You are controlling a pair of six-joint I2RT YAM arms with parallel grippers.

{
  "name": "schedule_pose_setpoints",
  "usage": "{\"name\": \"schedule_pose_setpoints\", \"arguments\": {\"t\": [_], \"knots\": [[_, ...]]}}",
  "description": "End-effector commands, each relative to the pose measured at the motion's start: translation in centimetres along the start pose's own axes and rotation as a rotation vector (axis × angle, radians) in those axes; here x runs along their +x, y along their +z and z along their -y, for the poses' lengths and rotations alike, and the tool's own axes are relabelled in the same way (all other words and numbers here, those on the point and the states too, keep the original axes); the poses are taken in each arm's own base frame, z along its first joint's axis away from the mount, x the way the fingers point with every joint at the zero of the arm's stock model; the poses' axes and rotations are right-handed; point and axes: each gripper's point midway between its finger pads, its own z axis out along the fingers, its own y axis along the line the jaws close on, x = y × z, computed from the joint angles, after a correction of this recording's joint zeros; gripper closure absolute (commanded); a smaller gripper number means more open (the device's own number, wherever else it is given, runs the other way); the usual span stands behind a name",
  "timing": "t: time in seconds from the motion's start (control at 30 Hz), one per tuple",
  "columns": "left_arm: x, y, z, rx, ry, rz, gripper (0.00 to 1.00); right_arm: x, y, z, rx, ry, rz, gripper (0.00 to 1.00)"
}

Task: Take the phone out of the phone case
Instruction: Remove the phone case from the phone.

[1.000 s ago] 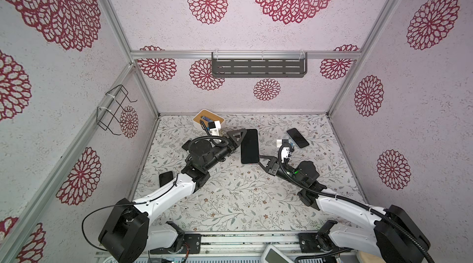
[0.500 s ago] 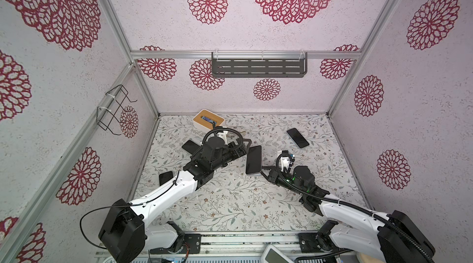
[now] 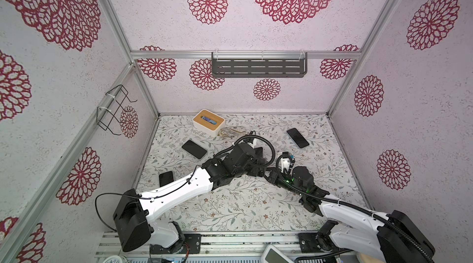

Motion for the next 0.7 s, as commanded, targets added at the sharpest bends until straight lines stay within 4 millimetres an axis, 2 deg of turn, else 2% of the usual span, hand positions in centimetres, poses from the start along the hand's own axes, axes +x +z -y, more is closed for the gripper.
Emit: {"name": "schedule_pose_setpoints", "arguments": {"t": [0.0,0.3,0.67], "knots": [[1.9,-0.1,-0.3,-0.082,0.134,-0.061,0.13,-1.5,-0.2,-2.5,-0.076,-0.052,0.063,1.00],[3.9,0.7,-1.4,-0.230,0.249,-0.101,0.17,-1.5,-0.2,-2.5,-0.078,-0.043,0.061,1.00],[3.6,1.1,-3.1,-0.363,0.313,-0.079,0.28,-1.4,-0.4,-2.4,-0.086,-0.029,0.065,1.00]]}}
